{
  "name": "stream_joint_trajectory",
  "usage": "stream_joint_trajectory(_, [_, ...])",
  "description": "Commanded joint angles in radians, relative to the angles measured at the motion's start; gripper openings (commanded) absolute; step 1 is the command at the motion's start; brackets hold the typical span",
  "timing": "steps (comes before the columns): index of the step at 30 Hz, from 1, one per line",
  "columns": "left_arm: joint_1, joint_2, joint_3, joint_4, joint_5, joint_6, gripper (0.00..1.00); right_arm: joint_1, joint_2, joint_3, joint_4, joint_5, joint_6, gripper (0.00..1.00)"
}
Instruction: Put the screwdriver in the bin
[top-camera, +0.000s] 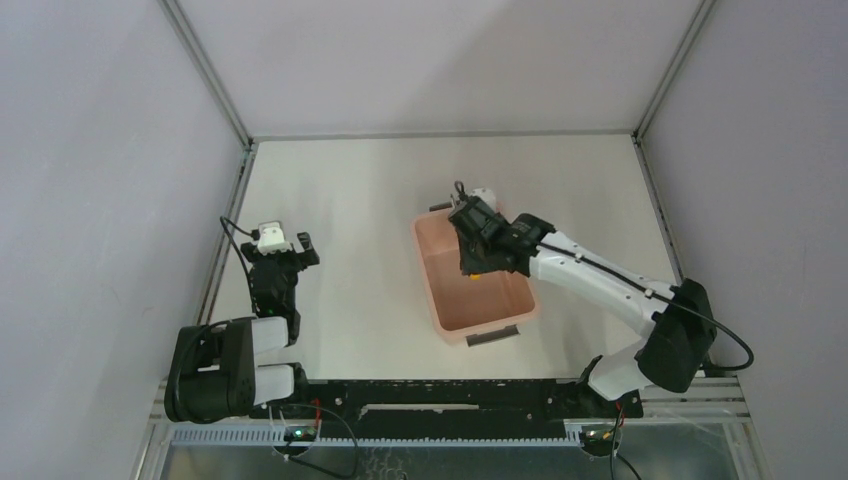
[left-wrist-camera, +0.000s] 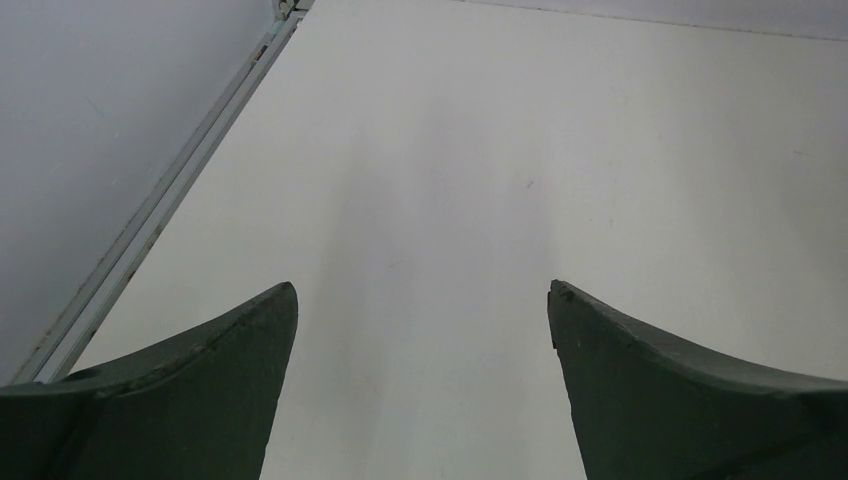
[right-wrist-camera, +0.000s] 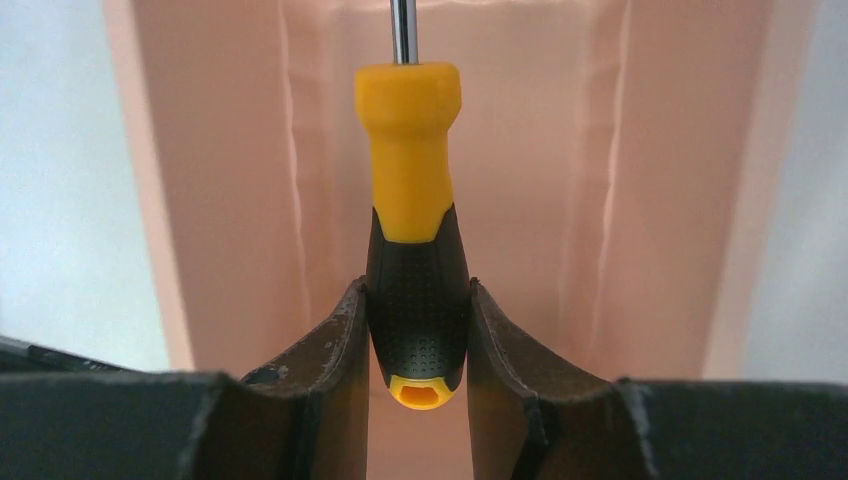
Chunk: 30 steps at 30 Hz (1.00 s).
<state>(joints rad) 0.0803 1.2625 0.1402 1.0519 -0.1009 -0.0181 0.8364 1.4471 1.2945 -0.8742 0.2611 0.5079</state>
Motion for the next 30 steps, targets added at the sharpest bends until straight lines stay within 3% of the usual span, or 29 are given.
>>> stream_joint_trajectory(1, [-0.005,-0.006,0.042,0.023,0.000,0.003,1.00,0.045,0.020,-0.083,0.104,0.081,0.095,0.00])
stream_joint_trajectory(9, [-0.005,-0.006,0.042,0.023,-0.001,0.003,1.00,0.053,0.103,-0.263,0.270,0.006,0.156,0.01])
stream_joint_trajectory(18, [-0.005,-0.006,0.042,0.023,-0.002,0.003,1.00,0.053,0.230,-0.265,0.269,0.005,0.171,0.22])
stream_joint_trajectory(25, [-0.006,-0.006,0.042,0.023,0.000,0.003,1.00,0.050,0.095,-0.261,0.198,-0.011,0.186,0.72])
stream_joint_trajectory(27, [-0.005,-0.006,0.042,0.023,-0.001,0.003,1.00,0.050,0.034,-0.244,0.166,-0.008,0.175,0.96])
stream_joint_trajectory(30, [-0.005,-0.006,0.042,0.023,-0.001,0.003,1.00,0.052,-0.070,-0.200,0.133,0.015,0.128,1.00])
